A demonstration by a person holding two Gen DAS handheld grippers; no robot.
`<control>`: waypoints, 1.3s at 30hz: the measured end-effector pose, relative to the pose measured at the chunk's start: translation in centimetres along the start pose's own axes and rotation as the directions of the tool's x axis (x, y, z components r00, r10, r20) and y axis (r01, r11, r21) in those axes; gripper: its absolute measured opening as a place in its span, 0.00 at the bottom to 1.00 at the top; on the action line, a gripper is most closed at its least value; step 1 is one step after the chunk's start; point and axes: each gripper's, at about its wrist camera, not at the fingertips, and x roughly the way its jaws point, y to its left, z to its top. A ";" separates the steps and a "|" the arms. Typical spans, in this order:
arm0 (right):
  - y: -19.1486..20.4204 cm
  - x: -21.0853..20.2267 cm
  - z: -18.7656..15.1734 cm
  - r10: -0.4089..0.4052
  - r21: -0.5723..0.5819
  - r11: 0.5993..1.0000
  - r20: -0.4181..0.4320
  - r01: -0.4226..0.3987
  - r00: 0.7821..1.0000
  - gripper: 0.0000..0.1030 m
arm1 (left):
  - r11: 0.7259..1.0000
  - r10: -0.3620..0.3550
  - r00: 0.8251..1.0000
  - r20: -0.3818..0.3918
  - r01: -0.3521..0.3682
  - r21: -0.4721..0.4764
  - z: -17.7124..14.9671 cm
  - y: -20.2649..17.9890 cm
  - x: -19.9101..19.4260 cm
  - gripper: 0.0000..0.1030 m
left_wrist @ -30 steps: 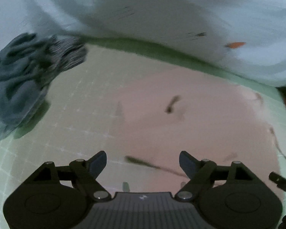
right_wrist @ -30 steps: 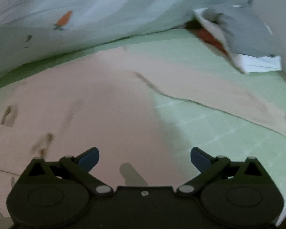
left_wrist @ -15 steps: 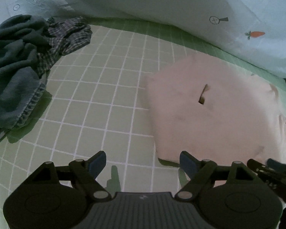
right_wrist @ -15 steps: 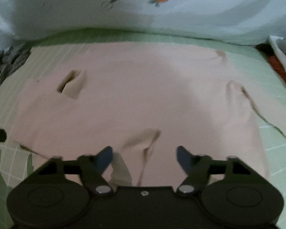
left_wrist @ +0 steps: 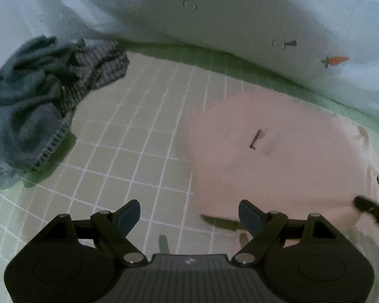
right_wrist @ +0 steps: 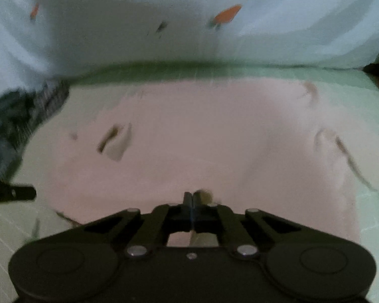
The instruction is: Fold clothes
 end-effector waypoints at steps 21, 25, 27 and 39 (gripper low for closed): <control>-23.0 0.3 1.8 -0.359 0.261 0.909 0.090 0.326 0.929 0.18 | 0.942 0.301 0.954 0.002 -0.297 -0.156 -2.1 -3.1 -6.2 0.86; -21.1 -0.6 1.3 -0.376 0.235 0.908 0.094 0.346 0.922 0.40 | 0.943 0.289 0.957 0.011 -0.282 -0.176 -2.8 -2.0 -6.4 0.86; -19.8 -1.4 1.0 -0.376 0.224 0.911 0.104 0.347 0.921 0.63 | 0.949 0.269 0.963 0.024 -0.261 -0.179 -3.1 -1.4 -6.3 0.87; -1.4 -7.9 -3.8 -0.358 0.157 0.931 0.207 0.330 0.910 1.00 | 0.999 -0.010 0.998 0.060 0.013 -0.052 -4.7 5.0 -3.8 0.91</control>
